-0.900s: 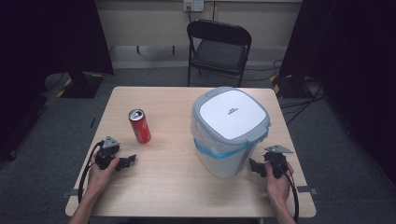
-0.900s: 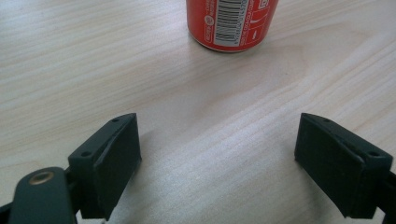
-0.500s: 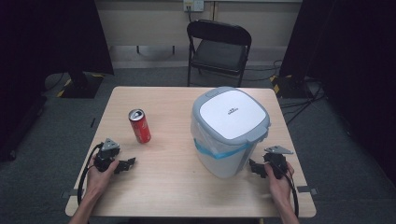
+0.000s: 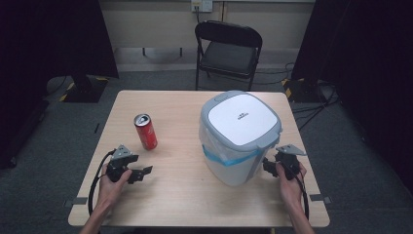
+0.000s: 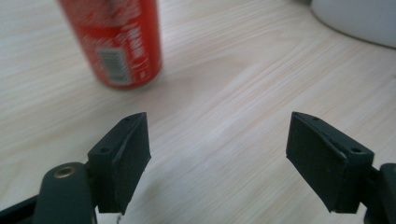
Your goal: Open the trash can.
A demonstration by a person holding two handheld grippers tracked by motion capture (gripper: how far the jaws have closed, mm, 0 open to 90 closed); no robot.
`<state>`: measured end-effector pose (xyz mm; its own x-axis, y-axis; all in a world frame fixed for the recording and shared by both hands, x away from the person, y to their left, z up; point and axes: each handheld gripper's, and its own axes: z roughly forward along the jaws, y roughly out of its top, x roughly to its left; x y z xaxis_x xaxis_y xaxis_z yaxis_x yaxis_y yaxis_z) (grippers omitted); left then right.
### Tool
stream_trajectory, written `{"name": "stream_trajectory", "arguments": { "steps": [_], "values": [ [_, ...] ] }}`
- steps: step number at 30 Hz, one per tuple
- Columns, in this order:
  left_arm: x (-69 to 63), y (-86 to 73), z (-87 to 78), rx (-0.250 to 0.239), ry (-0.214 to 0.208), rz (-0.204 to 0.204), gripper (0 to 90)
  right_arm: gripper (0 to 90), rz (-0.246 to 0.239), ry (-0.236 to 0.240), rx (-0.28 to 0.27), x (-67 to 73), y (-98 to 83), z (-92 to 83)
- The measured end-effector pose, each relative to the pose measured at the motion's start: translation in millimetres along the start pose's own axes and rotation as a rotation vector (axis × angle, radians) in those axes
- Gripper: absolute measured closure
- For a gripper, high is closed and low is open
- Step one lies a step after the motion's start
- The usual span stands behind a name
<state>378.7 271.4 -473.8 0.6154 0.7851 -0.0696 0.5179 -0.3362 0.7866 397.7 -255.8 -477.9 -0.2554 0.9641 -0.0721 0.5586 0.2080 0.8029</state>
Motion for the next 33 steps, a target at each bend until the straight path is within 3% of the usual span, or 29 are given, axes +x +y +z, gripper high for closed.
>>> {"name": "stream_trajectory", "arguments": {
  "steps": [3,4,5,7,9,11,14,18,19,23,25,27,28,31,33],
  "values": [
    [-5.9,4.1,3.2,0.001,0.001,0.009,21.5,35.7,0.004,0.019,-0.035,-1.7,5.5,2.9],
    [-10.9,6.9,7.9,0.019,0.006,0.019,21.6,37.0,0.006,0.053,-0.058,-3.4,8.4,4.6],
    [-10.9,6.9,7.9,0.019,0.006,0.019,21.6,37.0,0.006,0.053,-0.058,-3.4,8.4,4.6],
    [-18.4,7.7,17.1,0.065,0.016,0.047,21.7,47.3,-0.005,0.077,-0.072,-1.2,9.8,5.7],
    [-20.5,7.9,19.7,0.075,0.020,0.063,21.9,48.3,-0.016,0.074,-0.072,0.5,10.2,5.3],
    [-24.7,8.3,23.3,0.072,-0.008,0.060,22.1,50.6,-0.005,0.096,-0.065,6.2,10.6,4.6],
    [-27.0,10.6,23.6,0.065,-0.006,0.076,22.1,49.2,-0.029,0.132,-0.068,16.2,11.2,2.8],
    [-29.6,13.4,22.8,0.034,-0.020,0.054,22.3,48.8,-0.058,0.186,-0.079,35.3,13.9,1.1],
    [-29.6,13.4,22.8,0.034,-0.020,0.054,22.4,49.6,-0.046,0.200,-0.081,40.7,15.2,0.1],
    [-33.5,19.3,23.5,0.013,-0.040,0.040,22.6,42.5,-0.079,0.208,-0.102,59.1,23.1,0.0],
    [-34.6,21.1,24.0,0.009,-0.041,0.038,22.8,38.3,-0.078,0.215,-0.108,59.1,28.0,4.4],
    [-36.9,25.5,26.6,0.000,-0.063,0.027,23.1,36.4,-0.067,0.212,-0.110,58.1,30.8,7.3],
    [-40.0,29.7,30.8,-0.022,-0.095,0.004,23.7,39.1,-0.070,0.217,-0.114,56.3,38.5,14.6],
    [-46.8,38.7,37.1,-0.020,-0.123,0.039,23.9,36.4,-0.061,0.214,-0.133,51.3,50.5,23.2],
    [-51.7,44.5,40.2,-0.036,-0.148,0.052,23.9,40.1,-0.040,0.234,-0.148,48.8,57.8,28.1]
  ]
}}
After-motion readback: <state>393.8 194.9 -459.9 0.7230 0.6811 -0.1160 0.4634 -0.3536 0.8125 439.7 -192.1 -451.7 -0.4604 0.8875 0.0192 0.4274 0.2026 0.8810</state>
